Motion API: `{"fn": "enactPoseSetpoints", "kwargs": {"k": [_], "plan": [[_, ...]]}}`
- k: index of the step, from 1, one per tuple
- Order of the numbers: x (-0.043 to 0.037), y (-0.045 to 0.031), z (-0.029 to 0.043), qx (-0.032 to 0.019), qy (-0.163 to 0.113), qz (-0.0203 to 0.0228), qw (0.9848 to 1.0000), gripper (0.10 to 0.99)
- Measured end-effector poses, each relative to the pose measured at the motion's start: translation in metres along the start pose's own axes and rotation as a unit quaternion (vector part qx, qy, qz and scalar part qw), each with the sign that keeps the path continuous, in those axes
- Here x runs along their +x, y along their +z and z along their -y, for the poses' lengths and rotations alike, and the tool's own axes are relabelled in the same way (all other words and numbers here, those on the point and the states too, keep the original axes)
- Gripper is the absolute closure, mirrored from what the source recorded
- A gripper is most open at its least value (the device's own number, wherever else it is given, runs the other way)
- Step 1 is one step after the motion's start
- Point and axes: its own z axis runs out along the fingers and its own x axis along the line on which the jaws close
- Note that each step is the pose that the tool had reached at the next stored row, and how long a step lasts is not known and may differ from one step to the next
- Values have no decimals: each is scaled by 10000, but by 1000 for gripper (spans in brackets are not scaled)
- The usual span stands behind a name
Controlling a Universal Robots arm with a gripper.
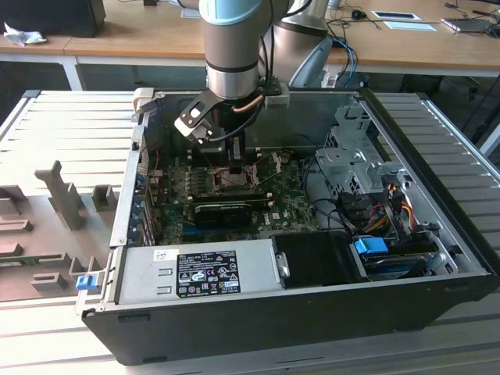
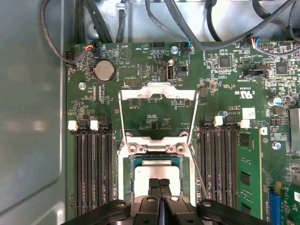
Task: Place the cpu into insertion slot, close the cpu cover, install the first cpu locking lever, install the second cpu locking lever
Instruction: 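Place the cpu into insertion slot, then close the cpu cover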
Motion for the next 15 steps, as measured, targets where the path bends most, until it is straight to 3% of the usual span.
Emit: {"fn": "enactPoseSetpoints", "kwargs": {"k": [5,10,15], "plan": [[-1,-5,-8,1,-1,1,10000,980],[-5,1,-101,10,1,1,10000,980],[6,-107,-108,11,2,2,10000,980]]}}
